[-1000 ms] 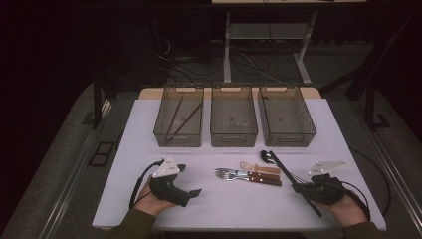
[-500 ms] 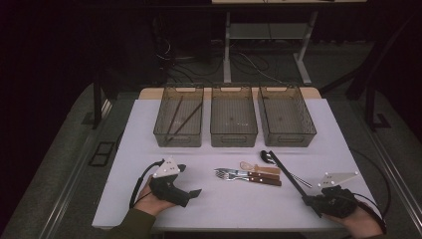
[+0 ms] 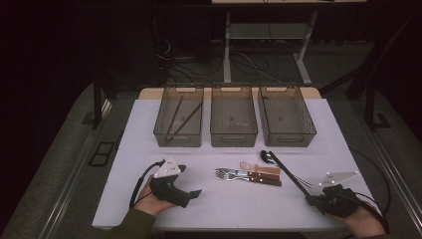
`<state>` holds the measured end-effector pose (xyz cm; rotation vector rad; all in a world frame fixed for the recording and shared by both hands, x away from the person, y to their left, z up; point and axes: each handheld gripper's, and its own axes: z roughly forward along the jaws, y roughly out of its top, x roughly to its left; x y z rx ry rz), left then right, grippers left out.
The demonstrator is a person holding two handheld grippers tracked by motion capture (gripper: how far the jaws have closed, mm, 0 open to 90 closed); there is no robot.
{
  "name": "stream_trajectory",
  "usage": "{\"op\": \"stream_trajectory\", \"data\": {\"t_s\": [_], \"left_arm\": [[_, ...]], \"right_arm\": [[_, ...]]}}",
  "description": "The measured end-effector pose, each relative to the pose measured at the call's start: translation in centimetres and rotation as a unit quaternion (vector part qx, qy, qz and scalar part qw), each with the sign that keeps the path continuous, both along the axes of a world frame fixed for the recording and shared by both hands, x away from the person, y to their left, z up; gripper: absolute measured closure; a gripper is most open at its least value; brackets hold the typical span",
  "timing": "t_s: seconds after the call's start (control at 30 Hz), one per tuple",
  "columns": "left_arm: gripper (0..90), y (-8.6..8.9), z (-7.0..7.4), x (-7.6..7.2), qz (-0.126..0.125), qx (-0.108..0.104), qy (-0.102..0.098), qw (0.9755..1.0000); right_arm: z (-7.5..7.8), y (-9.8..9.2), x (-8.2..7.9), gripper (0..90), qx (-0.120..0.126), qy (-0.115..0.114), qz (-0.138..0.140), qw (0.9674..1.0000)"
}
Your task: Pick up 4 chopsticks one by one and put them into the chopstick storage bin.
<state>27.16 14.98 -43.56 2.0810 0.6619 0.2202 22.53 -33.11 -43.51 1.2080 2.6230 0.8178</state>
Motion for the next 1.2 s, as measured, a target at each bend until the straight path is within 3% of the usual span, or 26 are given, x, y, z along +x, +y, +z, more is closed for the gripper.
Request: {"op": "stream_trajectory", "data": {"t_s": [1.2], "left_arm": [[0.6, -0.1, 0.0, 0.0, -0.001, 0.003, 0.001, 1.0]], "right_arm": [[0.0, -2.2, 1.4, 88.8, -0.028, -0.025, -0.045, 0.9983]]}}
